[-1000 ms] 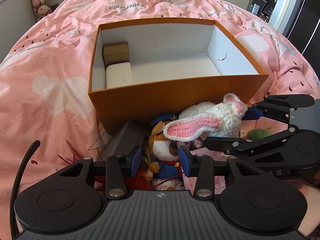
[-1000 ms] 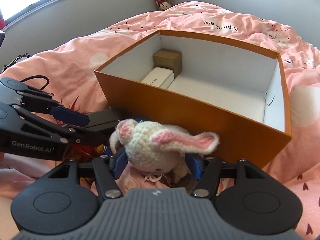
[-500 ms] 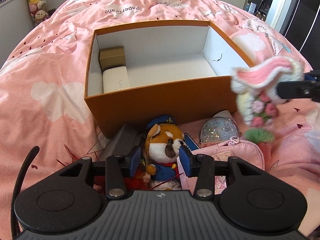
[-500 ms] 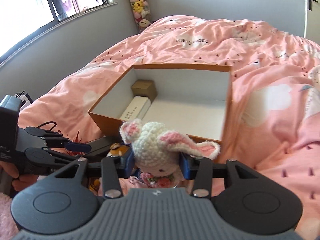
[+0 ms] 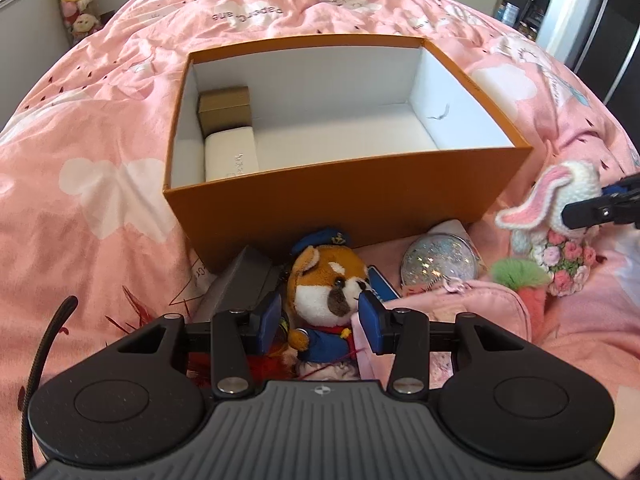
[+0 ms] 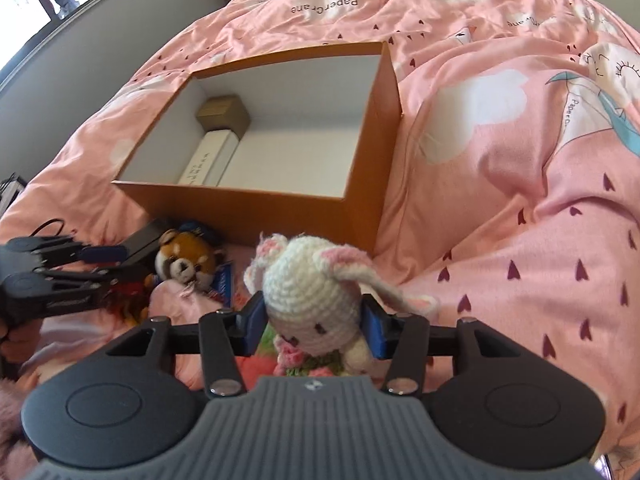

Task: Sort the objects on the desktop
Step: 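Grasp the raccoon plush with the left tool while the right tool grasps the crocheted bunny, then lift the raccoon plush with the left tool while the right tool lifts the bunny toward the box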

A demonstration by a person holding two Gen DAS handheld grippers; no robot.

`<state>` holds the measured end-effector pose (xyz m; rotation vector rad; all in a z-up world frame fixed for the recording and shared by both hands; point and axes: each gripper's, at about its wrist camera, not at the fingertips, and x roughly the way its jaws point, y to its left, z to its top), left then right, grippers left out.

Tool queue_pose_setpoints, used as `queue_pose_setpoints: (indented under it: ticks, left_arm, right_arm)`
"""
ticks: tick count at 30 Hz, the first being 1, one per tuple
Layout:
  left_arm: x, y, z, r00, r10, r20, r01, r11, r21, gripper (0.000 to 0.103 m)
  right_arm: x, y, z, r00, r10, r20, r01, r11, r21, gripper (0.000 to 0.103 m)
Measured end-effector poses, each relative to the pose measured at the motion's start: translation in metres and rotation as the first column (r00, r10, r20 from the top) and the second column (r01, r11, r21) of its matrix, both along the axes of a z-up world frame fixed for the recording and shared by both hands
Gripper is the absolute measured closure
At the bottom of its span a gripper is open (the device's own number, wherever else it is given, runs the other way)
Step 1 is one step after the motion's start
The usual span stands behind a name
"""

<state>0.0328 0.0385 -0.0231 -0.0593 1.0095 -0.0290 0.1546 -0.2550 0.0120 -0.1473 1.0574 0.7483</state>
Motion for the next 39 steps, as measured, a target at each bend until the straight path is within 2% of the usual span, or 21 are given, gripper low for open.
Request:
queue_pose_setpoints:
  ticks: [3, 4, 7, 12, 19, 24, 30, 34, 39]
  left_arm:
    - [0.007, 0.003, -0.006, 0.999, 0.032, -0.016, -0.032, 0.999, -0.015, 0.053]
    - [0.01, 0.004, -0.008, 0.999, 0.032, -0.019, -0.033, 0.999, -0.025, 0.053]
    - [0.016, 0.001, -0.015, 0.999, 0.036, -0.032, -0.037, 0.999, -0.029, 0.052]
    - [0.025, -0.002, -0.03, 0.997, 0.039, -0.072, -0.042, 0.998, -0.042, 0.051]
    - [0.03, 0.001, -0.045, 0.993, 0.065, -0.098, -0.075, 0.991, -0.108, 0.039]
    - [0.033, -0.004, -0.048, 0.993, 0.056, -0.099, -0.066, 0.993, -0.099, 0.038]
    - [0.036, -0.011, -0.049, 0.995, 0.05, -0.088, -0.055, 0.997, -0.057, 0.039]
    - [0.032, -0.007, -0.046, 0.995, 0.068, -0.073, -0.074, 0.993, -0.087, 0.048]
    - [0.019, 0.001, -0.031, 0.994, 0.105, -0.019, -0.107, 0.986, -0.126, 0.05]
  right_arm:
    - [0.003, 0.013, -0.012, 0.998, -0.014, 0.053, 0.015, 1.0, -0.022, 0.05]
    - [0.002, 0.017, -0.016, 0.997, -0.015, 0.072, 0.018, 0.999, -0.039, 0.044]
    - [-0.002, 0.023, -0.025, 0.996, -0.014, 0.091, 0.019, 0.999, -0.048, 0.036]
    - [-0.013, 0.02, -0.025, 0.989, -0.019, 0.145, 0.029, 0.997, -0.068, 0.03]
    - [-0.03, 0.019, -0.022, 0.977, 0.058, 0.205, -0.037, 0.994, -0.105, 0.026]
    - [-0.025, 0.022, -0.031, 0.978, 0.061, 0.2, -0.035, 0.991, -0.132, 0.026]
    - [-0.014, 0.022, -0.049, 0.991, 0.033, 0.128, -0.018, 0.993, -0.112, 0.024]
    - [-0.02, 0.018, -0.042, 0.987, 0.03, 0.156, -0.015, 0.995, -0.096, 0.035]
    - [-0.028, 0.014, -0.025, 0.982, 0.026, 0.189, -0.013, 0.998, -0.068, 0.039]
